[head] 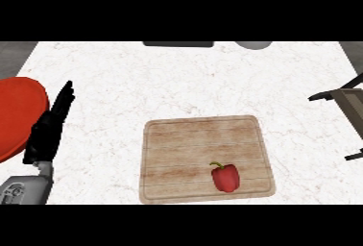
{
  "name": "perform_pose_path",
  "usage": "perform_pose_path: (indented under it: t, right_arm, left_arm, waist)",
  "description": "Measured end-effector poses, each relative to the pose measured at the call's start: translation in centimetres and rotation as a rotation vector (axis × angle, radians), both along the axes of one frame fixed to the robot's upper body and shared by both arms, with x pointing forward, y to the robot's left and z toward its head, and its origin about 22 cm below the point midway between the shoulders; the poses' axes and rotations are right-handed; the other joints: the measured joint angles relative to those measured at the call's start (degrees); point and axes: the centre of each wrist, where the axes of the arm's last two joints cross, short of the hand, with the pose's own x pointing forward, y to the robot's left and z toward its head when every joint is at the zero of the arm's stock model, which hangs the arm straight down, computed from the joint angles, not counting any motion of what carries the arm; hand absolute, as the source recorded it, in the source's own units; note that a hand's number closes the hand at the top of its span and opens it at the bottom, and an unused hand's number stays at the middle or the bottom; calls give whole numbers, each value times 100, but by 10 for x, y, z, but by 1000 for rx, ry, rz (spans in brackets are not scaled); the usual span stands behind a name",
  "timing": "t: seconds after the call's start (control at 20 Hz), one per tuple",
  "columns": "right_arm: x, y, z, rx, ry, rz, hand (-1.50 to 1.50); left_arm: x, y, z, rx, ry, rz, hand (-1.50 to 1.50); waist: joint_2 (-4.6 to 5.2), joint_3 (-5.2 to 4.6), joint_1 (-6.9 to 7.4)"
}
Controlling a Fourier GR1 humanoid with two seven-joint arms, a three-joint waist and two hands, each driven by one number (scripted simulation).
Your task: Pick the can from the cutting board and place it in the tiered basket
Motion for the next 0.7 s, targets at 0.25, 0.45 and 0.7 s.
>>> perform_pose_path:
  t: [0.25,0.45,0.7]
  right_arm:
    - [19,-33,-9,-12,42,43,150]
    - [34,-48,-21,34,98,86,150]
    - [49,-66,-45,101,202,108,150]
  left_arm:
    - [3,-6,6,-5,2,0,0]
    - [6,-6,4,6,-1,6,0]
    - [4,-5,2,5,-3,11,0]
  waist:
    - [-8,-1,-16]
    - [-13,-2,-37]
    - [-21,-3,-53]
